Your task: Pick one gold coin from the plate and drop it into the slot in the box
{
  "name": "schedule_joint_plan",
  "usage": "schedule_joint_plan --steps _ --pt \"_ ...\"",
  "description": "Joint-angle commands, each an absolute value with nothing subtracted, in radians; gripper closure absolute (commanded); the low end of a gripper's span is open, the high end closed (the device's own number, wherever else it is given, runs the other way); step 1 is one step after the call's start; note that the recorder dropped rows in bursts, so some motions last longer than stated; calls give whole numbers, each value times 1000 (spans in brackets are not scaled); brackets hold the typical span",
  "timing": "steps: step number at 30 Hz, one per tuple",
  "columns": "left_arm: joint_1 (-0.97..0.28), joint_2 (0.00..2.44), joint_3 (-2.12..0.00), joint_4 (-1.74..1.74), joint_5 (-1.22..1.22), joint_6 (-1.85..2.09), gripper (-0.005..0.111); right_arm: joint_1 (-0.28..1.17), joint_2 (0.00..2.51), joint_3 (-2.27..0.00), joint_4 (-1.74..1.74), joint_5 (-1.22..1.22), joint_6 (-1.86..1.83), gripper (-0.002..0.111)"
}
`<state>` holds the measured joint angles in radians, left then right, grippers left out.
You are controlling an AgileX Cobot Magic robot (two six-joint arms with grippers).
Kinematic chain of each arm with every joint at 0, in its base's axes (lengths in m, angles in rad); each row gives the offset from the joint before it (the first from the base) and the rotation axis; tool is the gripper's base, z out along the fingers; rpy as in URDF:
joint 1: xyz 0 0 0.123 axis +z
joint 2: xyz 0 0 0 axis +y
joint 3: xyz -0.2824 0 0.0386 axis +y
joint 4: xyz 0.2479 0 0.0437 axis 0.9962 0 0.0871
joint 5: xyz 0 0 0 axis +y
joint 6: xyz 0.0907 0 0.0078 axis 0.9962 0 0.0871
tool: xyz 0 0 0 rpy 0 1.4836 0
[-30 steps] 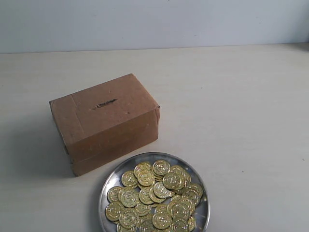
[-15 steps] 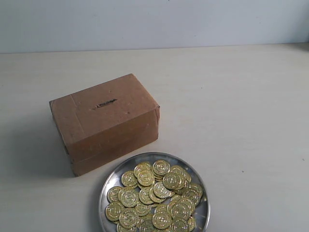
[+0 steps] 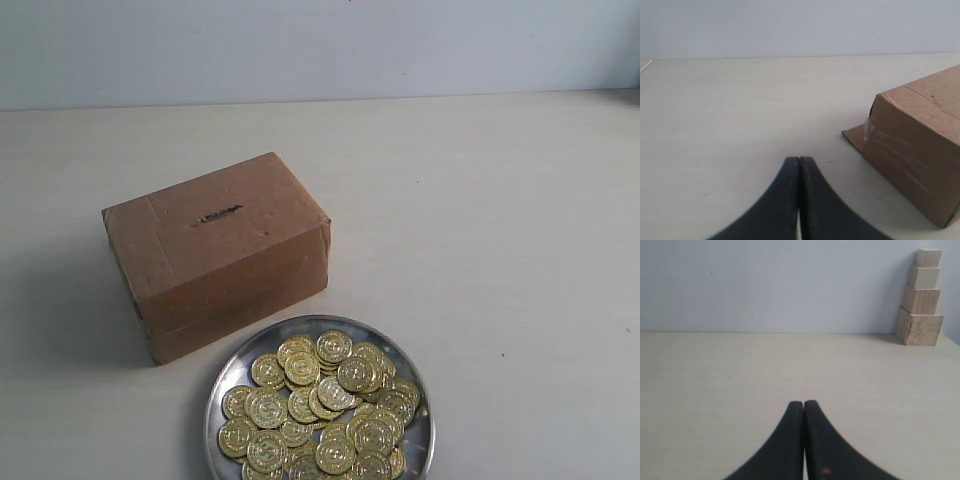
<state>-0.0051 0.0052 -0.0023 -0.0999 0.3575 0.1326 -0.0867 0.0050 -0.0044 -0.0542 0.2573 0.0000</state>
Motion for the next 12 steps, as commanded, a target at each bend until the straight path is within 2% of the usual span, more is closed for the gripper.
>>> schedule_joint_plan --steps 1,12 --pt "-11 0 0 -109 353 126 107 -92 0 0 -53 256 0 108" --pt "-11 0 0 -109 353 126 107 -92 0 0 -53 238 0 108"
